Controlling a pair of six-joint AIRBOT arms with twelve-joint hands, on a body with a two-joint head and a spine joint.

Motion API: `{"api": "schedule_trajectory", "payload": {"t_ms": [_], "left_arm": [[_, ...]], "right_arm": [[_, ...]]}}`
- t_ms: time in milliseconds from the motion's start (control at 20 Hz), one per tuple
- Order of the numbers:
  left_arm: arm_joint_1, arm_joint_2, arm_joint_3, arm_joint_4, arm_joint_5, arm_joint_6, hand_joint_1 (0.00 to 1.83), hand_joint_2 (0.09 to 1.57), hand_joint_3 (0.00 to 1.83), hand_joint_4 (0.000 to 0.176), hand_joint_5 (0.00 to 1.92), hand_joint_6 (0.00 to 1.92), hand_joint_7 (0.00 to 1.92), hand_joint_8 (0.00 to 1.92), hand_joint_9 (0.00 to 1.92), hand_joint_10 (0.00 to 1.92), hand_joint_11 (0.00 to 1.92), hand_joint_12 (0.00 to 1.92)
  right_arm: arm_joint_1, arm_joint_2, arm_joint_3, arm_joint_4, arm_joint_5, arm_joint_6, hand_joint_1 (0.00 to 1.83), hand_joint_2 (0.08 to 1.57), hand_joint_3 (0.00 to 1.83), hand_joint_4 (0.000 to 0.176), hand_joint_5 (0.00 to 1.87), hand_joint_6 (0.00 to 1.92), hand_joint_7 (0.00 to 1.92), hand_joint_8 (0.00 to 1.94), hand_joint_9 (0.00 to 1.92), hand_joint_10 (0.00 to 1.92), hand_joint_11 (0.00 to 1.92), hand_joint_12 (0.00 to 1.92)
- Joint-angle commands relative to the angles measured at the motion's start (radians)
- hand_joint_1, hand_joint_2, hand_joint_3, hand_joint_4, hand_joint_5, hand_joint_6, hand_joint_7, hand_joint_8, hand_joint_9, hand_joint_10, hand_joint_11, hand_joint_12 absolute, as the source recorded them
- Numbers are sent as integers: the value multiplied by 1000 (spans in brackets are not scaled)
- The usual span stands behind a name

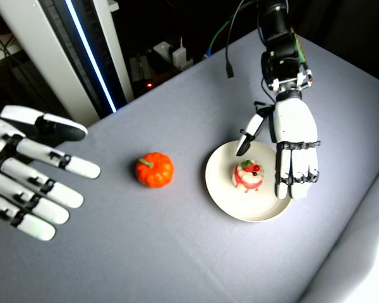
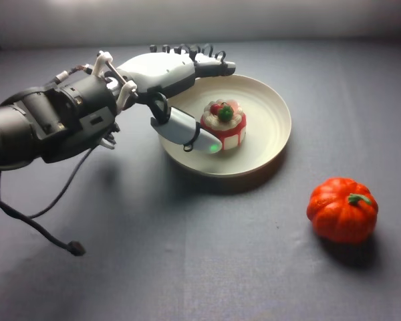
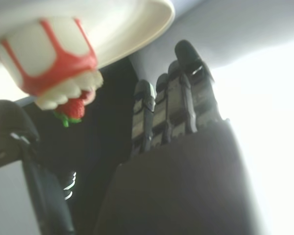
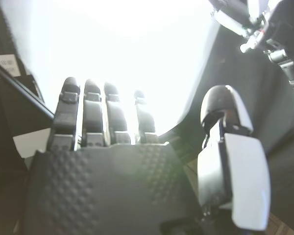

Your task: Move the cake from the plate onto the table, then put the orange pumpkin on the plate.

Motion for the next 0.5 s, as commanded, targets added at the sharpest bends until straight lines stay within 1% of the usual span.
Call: {"api": "schedule_trajectory", "payload": {"t_ms": [0,50,100,150,200,250,300,350,400,450], "left_arm": [[0,-3,9,-42,-112,-4,751,852,0,1,239,6,280,34,366,103,20,1354],[6,-11,18,-58,-115,-4,738,849,0,8,271,18,334,47,445,137,58,1393],[14,-20,31,-74,-114,-4,744,875,7,6,318,32,357,47,478,152,146,1436],[17,-23,36,-75,-113,-4,744,875,7,6,318,32,357,47,478,152,146,1436],[22,-25,42,-77,-110,-4,779,894,2,1,367,14,407,39,477,250,161,1469],[30,-25,46,-82,-109,-4,824,908,1,2,405,7,467,65,433,508,176,1485],[34,-25,47,-84,-109,-4,899,944,1,0,493,19,565,174,404,841,237,1538],[37,-25,48,-85,-109,-4,1016,980,3,0,618,42,483,750,444,1244,378,1724],[39,-25,49,-85,-107,-4,1075,998,3,0,715,73,476,1174,516,1512,529,1861],[40,-25,50,-86,-107,-4,1099,1012,4,0,766,94,484,1297,573,1586,638,1887]], "right_arm": [[4,2,7,2,125,9,130,1225,27,99,0,0,0,0,0,0,0,0],[4,2,7,1,124,9,130,1236,31,83,0,0,0,0,0,0,0,0],[4,0,8,1,124,9,154,1236,26,79,0,0,0,0,0,0,0,0],[4,-1,8,0,124,9,154,1236,26,79,0,0,0,0,0,0,0,0],[4,-1,8,-1,124,9,164,1232,21,73,0,0,0,0,0,0,0,0],[4,-2,8,-1,124,12,166,1237,21,59,0,0,0,0,0,0,0,0],[4,-2,8,-1,124,14,164,1237,20,63,0,0,0,0,0,0,0,0],[4,-3,8,-1,124,15,155,1250,23,53,0,0,0,0,0,0,0,0],[4,-3,9,-1,124,16,158,1262,28,61,0,0,0,0,0,0,0,0],[4,-4,9,-1,124,17,169,1266,25,61,0,0,0,0,0,0,0,0]]}}
